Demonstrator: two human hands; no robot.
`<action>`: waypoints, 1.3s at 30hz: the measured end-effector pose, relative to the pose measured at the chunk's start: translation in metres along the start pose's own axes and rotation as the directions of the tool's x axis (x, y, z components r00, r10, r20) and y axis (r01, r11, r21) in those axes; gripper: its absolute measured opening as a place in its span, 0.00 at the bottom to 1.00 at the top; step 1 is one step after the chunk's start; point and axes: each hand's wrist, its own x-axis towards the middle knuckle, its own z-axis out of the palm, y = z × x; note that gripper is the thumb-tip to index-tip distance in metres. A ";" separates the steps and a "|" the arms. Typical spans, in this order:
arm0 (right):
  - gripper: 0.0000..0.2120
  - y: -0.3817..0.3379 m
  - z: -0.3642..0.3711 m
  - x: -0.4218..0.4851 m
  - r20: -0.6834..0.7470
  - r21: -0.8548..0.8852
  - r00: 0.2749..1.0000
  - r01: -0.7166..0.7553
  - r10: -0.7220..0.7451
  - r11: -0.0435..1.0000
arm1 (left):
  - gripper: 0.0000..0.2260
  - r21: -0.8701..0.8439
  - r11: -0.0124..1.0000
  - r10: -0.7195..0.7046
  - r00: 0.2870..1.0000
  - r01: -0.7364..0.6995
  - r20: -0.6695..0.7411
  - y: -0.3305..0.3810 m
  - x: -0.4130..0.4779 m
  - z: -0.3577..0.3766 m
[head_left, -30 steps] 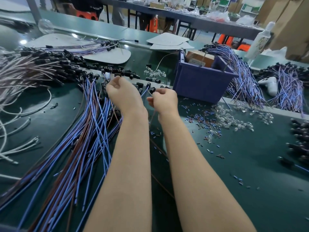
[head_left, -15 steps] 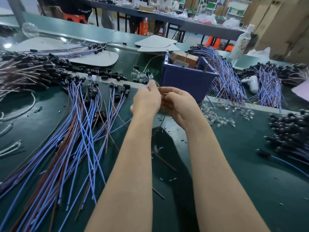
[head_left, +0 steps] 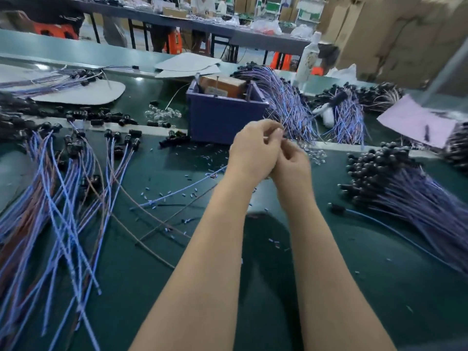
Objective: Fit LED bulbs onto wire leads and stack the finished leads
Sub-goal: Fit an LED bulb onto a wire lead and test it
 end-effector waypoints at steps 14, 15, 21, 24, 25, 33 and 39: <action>0.06 0.020 -0.014 0.009 -0.100 -0.121 0.995 -0.014 0.002 0.993 | 0.09 0.123 0.992 0.005 1.000 -0.008 0.029 -0.040 -0.016 0.015; 0.08 0.022 -0.013 0.008 -0.085 -0.218 0.996 0.019 -0.039 0.976 | 0.09 0.129 0.992 0.012 1.000 -0.014 0.016 -0.040 -0.016 0.016; 0.12 0.020 -0.024 0.013 -0.414 0.092 0.910 0.046 -0.004 0.995 | 0.09 0.280 0.954 -0.096 0.994 0.107 -0.052 -0.048 -0.017 0.015; 0.10 0.020 -0.030 0.016 -0.394 0.354 0.907 0.004 0.146 0.935 | 0.09 0.249 0.961 -0.106 0.993 0.118 -0.059 -0.050 -0.014 0.016; 0.09 0.021 -0.027 0.015 -0.331 0.368 0.931 -0.025 0.156 0.930 | 0.08 0.190 0.976 -0.097 0.994 0.105 -0.052 -0.049 -0.014 0.018; 0.10 0.028 -0.019 0.013 -0.281 0.119 0.960 0.022 0.013 0.993 | 0.06 0.093 0.987 -0.126 0.989 0.133 -0.080 -0.053 -0.013 0.014; 0.11 0.018 -0.049 0.020 -0.532 0.445 0.830 0.104 0.169 0.889 | 0.10 0.137 0.949 -0.245 0.938 0.284 -0.246 -0.066 -0.009 -0.006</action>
